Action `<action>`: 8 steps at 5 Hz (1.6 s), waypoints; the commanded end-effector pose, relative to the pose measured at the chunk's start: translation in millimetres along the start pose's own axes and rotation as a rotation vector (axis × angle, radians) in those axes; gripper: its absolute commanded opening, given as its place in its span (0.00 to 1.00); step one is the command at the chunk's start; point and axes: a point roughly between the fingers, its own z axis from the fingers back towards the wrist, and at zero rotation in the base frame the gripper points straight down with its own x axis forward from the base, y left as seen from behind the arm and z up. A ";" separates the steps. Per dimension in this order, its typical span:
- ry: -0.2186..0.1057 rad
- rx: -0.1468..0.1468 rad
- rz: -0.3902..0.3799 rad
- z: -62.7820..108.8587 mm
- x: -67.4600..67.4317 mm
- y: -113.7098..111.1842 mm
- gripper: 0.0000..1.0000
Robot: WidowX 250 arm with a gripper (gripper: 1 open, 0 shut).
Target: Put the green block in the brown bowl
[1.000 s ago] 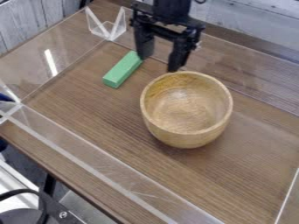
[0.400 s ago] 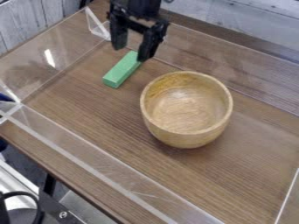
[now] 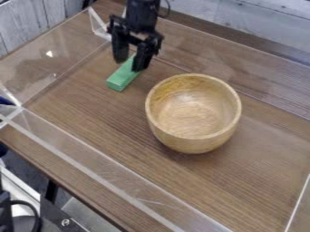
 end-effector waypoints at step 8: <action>-0.138 0.068 0.091 -0.7 9.6 10.5 0.00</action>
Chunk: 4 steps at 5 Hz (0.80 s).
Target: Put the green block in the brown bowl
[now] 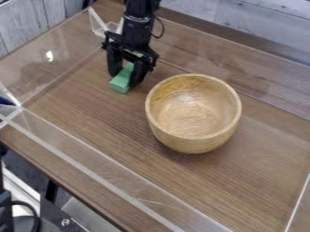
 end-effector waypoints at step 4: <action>-0.198 -0.044 0.026 36.2 9.2 -4.0 0.00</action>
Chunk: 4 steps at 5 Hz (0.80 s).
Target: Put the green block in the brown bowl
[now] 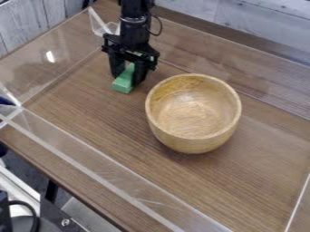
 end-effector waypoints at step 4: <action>-0.263 -0.001 0.030 129.9 -1.5 -16.1 0.00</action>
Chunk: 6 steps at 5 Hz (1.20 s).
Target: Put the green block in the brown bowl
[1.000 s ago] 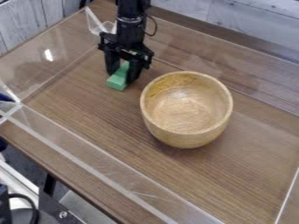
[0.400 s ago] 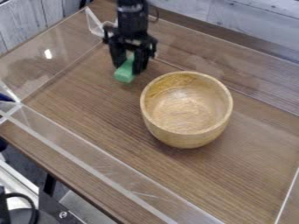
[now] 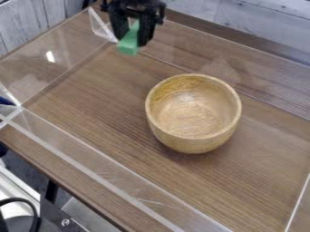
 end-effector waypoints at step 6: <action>-0.037 -0.047 -0.259 4.1 -43.9 -94.0 0.00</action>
